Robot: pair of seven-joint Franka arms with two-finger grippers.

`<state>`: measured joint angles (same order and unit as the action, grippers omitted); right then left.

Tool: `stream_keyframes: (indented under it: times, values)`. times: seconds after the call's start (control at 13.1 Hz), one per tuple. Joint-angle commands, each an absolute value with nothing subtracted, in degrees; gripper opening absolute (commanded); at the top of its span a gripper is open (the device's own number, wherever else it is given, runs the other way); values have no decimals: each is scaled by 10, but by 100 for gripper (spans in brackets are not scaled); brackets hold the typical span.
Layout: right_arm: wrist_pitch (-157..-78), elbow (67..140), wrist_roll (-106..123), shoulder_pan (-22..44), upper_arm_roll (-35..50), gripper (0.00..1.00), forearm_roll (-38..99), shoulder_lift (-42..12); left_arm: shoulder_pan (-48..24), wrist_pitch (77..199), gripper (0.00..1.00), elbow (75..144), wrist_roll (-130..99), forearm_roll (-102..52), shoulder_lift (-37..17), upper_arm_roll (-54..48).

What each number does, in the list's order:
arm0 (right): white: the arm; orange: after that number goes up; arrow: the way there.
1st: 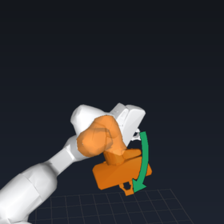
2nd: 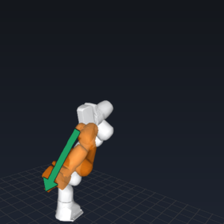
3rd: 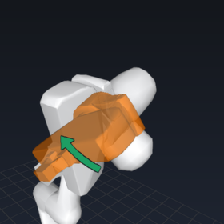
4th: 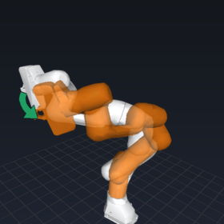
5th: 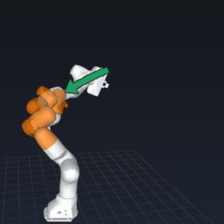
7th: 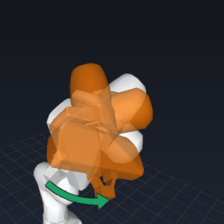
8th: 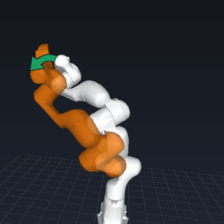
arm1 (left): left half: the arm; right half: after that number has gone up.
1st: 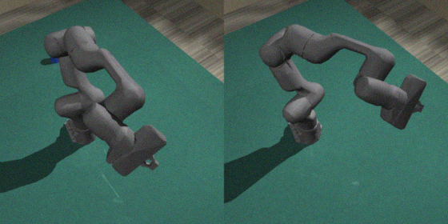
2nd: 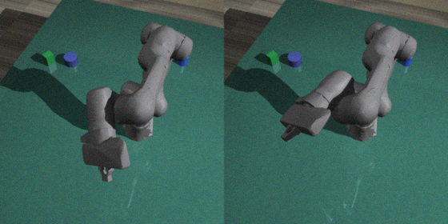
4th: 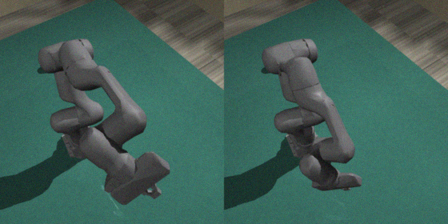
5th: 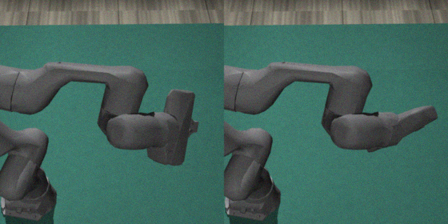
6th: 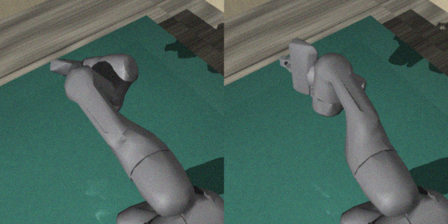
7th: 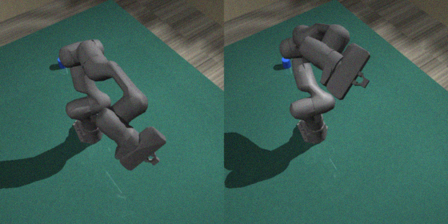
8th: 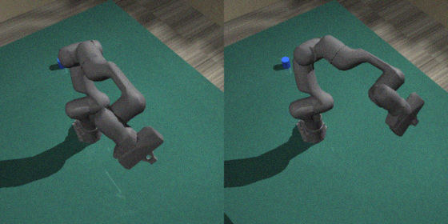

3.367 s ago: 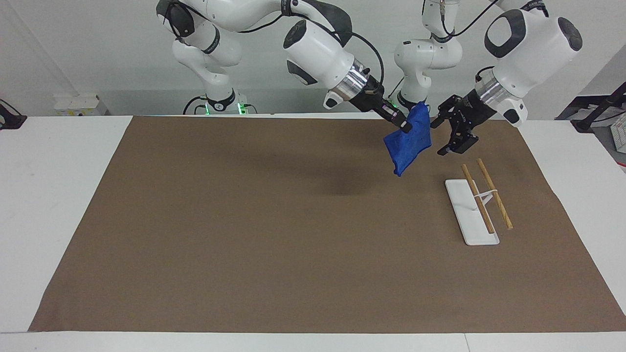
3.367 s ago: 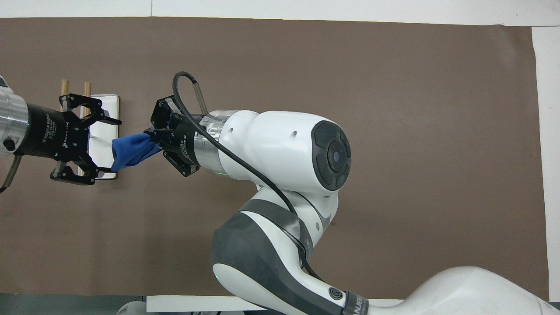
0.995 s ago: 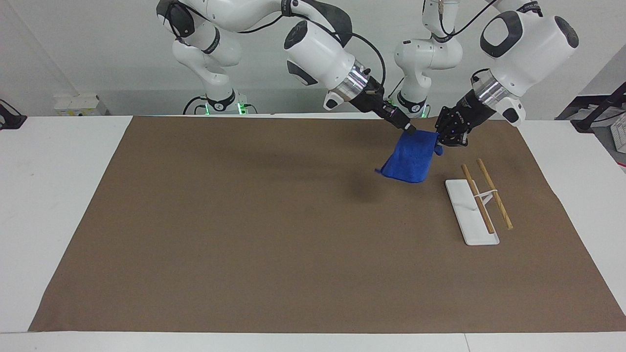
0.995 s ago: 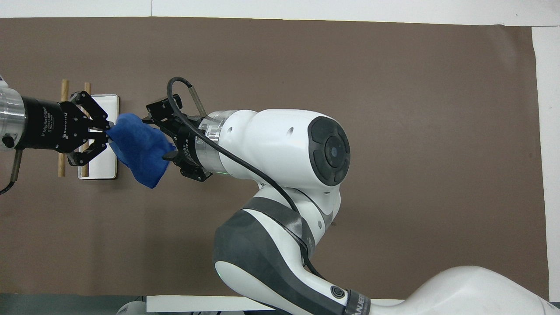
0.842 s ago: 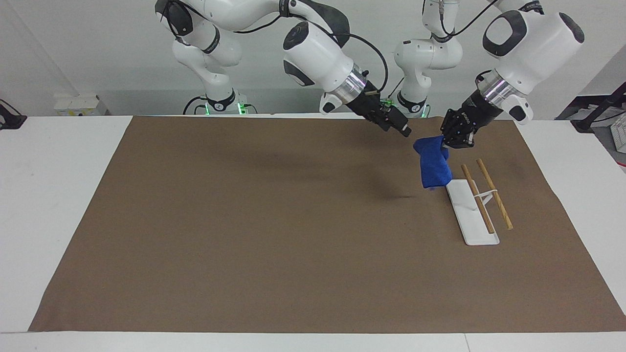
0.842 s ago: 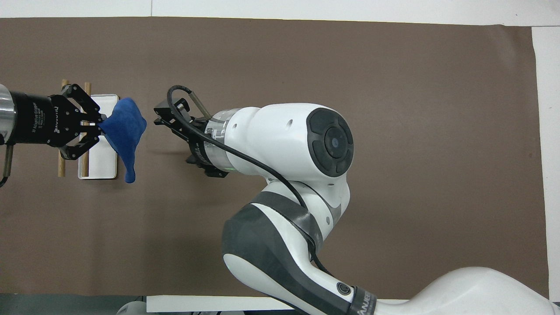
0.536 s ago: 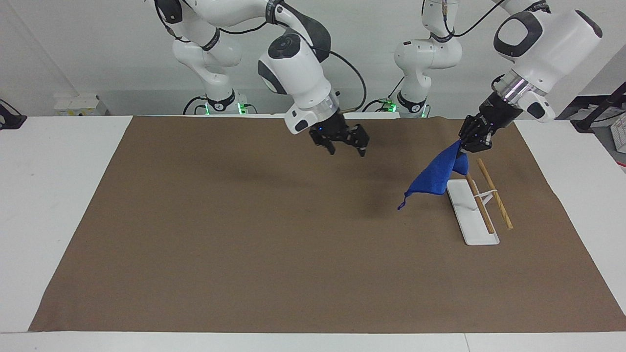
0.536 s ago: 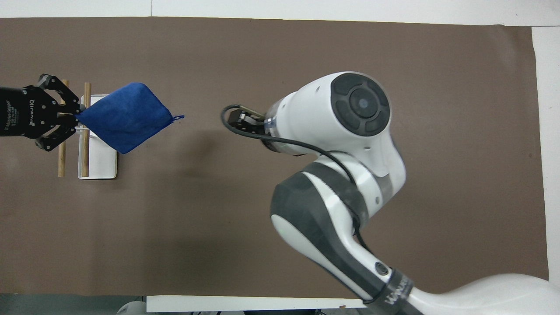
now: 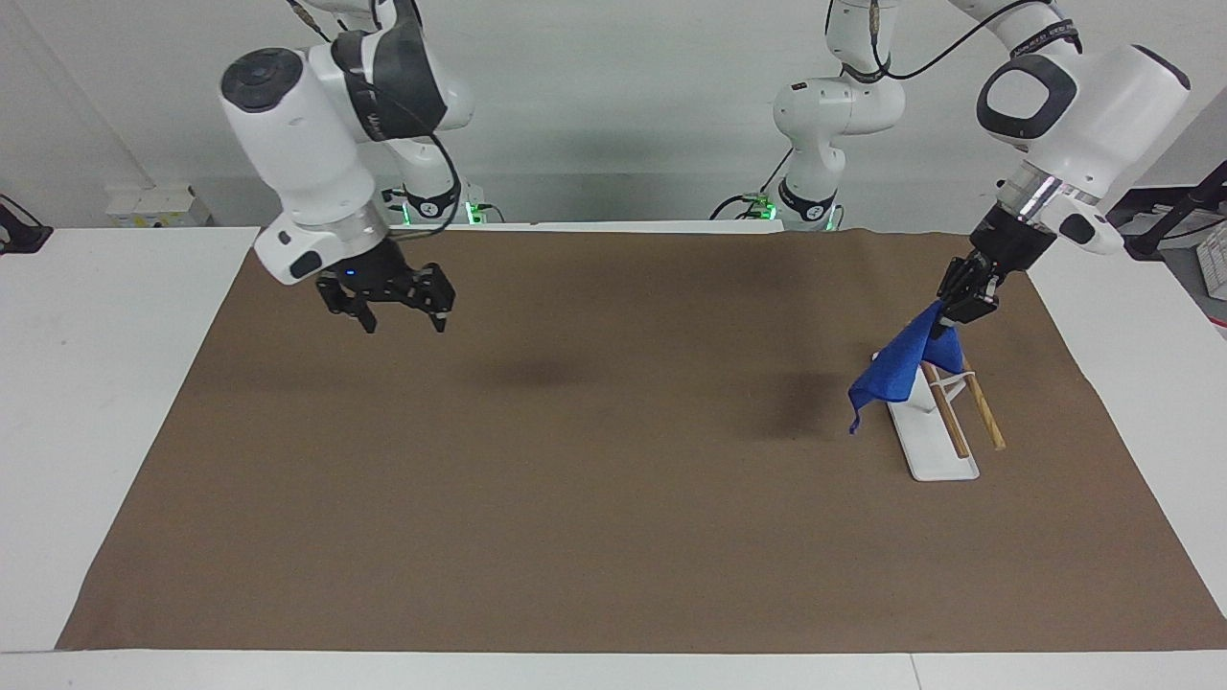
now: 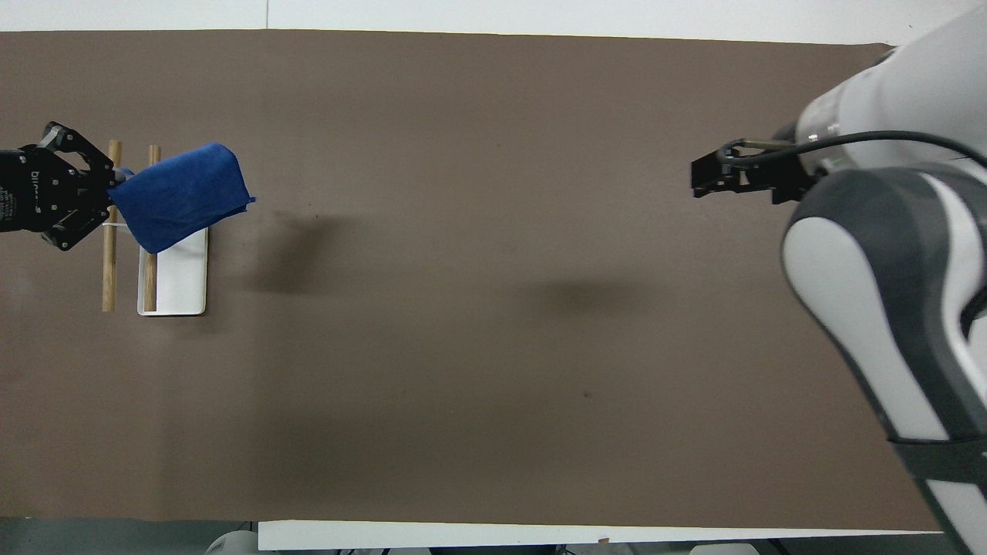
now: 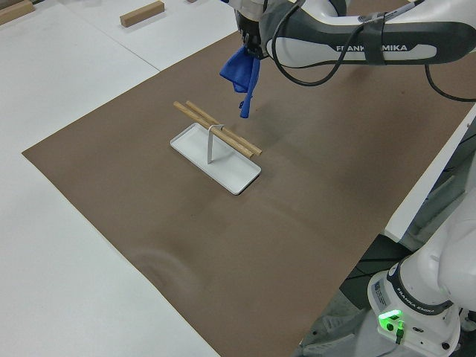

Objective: Right arm passes towel to left arm to hang
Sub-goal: 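Open the right gripper and withdraw it while the left gripper holds the towel, then lower the towel with the left gripper over the wooden rods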

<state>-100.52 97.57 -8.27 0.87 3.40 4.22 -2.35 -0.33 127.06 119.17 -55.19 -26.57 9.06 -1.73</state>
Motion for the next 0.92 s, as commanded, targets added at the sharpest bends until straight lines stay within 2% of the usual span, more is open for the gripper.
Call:
stream_keyframes:
  times: [0.0, 0.31, 0.84]
  values:
    - [-977, 987, -63, 34, -34, 100, 33, -8, -1, 1369, 0, 1243, -612, -265, 97, -21]
    - [-917, 924, -47, 29, -44, 100, -52, -19, 5, 1426, 0, 1274, -613, -265, 95, -21]
    - [-916, 933, -41, 24, -43, 100, -52, -16, 41, 1427, 0, 1253, -443, -265, 82, -20]
